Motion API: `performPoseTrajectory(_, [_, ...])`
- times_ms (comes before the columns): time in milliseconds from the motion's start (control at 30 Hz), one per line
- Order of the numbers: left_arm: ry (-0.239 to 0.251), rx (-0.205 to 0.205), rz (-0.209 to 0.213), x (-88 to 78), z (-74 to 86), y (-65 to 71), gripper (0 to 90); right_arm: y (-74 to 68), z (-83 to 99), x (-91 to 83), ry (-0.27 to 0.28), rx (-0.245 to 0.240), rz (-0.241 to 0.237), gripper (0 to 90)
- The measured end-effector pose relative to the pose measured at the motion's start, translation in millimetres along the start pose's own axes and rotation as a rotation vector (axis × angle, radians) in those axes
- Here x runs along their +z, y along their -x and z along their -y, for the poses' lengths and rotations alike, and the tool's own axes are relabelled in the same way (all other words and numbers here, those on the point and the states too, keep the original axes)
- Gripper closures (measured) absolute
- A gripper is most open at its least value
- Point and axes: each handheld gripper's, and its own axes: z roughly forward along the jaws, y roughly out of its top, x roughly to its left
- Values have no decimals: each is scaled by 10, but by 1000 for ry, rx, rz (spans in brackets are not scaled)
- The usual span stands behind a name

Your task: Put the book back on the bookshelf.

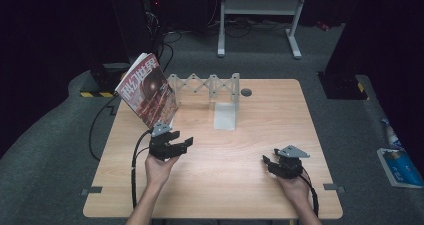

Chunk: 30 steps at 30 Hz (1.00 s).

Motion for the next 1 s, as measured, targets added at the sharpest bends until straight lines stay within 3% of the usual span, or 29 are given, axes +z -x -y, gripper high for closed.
performPoseTrajectory(1000, [-73,14,17,306,199,110,389,-1,0,0,0,1,1,424])
